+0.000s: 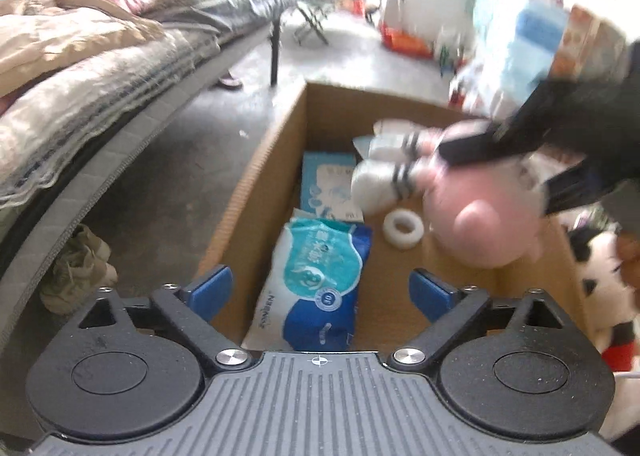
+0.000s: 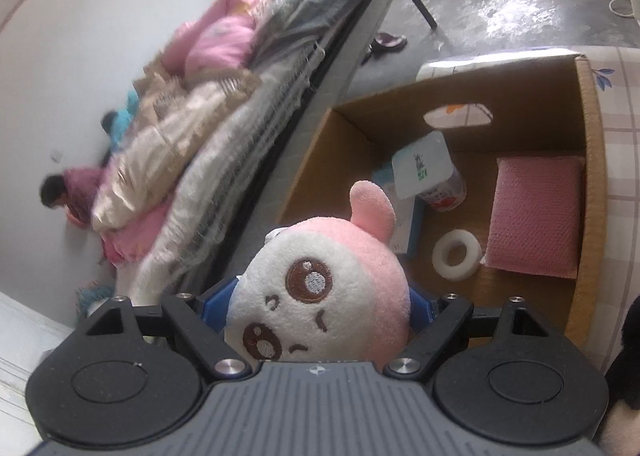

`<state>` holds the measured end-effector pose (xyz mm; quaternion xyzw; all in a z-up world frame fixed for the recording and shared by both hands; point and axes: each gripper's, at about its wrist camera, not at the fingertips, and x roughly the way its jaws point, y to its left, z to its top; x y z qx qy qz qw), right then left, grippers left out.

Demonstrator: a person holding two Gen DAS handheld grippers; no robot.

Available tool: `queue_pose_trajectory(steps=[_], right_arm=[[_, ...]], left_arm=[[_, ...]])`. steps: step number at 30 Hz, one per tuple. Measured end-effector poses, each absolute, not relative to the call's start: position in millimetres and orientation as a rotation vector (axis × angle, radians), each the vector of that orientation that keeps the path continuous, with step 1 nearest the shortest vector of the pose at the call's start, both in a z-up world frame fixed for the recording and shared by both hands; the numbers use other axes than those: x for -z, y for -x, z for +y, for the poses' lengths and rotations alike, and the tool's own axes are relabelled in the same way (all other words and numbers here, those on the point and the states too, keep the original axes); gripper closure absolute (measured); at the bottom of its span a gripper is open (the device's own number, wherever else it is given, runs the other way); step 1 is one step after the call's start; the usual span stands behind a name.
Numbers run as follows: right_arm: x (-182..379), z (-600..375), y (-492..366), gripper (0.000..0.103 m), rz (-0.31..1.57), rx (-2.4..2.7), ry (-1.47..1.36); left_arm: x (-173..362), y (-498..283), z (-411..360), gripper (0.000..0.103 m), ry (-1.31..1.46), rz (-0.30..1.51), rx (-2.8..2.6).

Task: Organize soft objects
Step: 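Release the wipes into the box from the left tool while the right tool carries the plush toward it, then lower the pink-white plush into the box with the right tool and open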

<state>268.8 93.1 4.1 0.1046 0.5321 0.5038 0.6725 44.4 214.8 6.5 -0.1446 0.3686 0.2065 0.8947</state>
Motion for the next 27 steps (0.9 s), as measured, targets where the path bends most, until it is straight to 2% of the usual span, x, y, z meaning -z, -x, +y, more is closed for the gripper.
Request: queue_pose_trajectory(steps=[10,15,22,27], right_arm=[[44.4,138.4,-258.1,0.014,1.344,-0.976,0.049],[58.6,139.8,-254.2,0.013,1.404,-0.941,0.060],[52.5,140.5,-248.6,0.012,1.384,-0.932,0.066],[33.1,134.9,-250.8,0.013,1.286,-0.915,0.049]], left_arm=[[-9.5,-7.4,226.6,0.005,0.379,0.667,-0.467],[-9.2,-0.2,235.8,0.005,0.401,0.646,-0.468],[-7.8,7.6,240.2,0.005,0.430,0.626,-0.466],[-8.5,10.3,239.2,0.005,0.431,0.619,-0.465]])
